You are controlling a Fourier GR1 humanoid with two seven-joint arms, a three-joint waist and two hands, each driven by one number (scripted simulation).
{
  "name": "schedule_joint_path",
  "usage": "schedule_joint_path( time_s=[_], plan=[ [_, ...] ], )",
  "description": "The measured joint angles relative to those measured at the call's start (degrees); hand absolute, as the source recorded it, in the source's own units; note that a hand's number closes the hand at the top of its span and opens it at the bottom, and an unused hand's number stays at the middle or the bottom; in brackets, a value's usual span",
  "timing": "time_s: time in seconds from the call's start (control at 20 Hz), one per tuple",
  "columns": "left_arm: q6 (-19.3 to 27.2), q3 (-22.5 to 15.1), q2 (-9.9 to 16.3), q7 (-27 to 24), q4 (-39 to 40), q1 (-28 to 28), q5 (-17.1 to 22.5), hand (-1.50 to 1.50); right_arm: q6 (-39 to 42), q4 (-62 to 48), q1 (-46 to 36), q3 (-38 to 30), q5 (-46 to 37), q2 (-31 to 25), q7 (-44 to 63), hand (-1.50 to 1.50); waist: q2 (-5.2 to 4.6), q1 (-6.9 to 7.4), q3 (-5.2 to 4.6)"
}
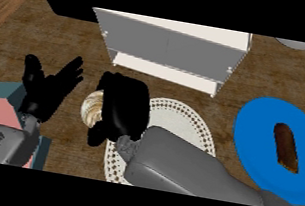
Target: Pick the cupcake from the placemat and place it in the tiered shelf
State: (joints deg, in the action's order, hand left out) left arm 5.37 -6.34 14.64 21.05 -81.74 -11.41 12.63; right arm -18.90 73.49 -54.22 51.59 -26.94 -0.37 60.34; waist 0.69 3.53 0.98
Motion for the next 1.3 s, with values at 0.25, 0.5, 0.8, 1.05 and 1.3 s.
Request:
schedule_joint_path(
  time_s=[0.25,0.5,0.8,1.05,1.3],
  plan=[
    [0.31,0.45,0.13,0.41,0.39,0.82,-0.04,0.0,-0.46,1.98,-9.88,-2.71,-4.35,-0.3,4.23,1.5,0.6,-0.92,-0.21],
    [0.62,1.05,0.18,0.71,0.31,1.51,0.27,0.0,1.32,1.48,-19.62,-7.9,-6.43,-0.43,8.33,1.5,0.81,-1.66,-0.39],
    [0.56,1.89,0.55,-0.1,0.02,2.62,0.47,0.0,4.32,-1.92,-29.1,-15.4,-8.06,-0.42,10.33,1.5,0.64,-2.67,-0.4],
    [0.49,2.05,0.58,-0.79,-0.78,3.55,0.32,0.0,5.98,-6.46,-34.41,-22.21,-9.19,-0.74,9.82,1.5,0.38,-2.97,-0.37],
    [0.62,2.06,0.55,-1.44,-1.57,4.47,-0.19,0.0,7.08,-11.51,-38.66,-28.69,-9.51,-2.88,7.98,1.5,0.09,-3.03,-0.33]
  ],
)
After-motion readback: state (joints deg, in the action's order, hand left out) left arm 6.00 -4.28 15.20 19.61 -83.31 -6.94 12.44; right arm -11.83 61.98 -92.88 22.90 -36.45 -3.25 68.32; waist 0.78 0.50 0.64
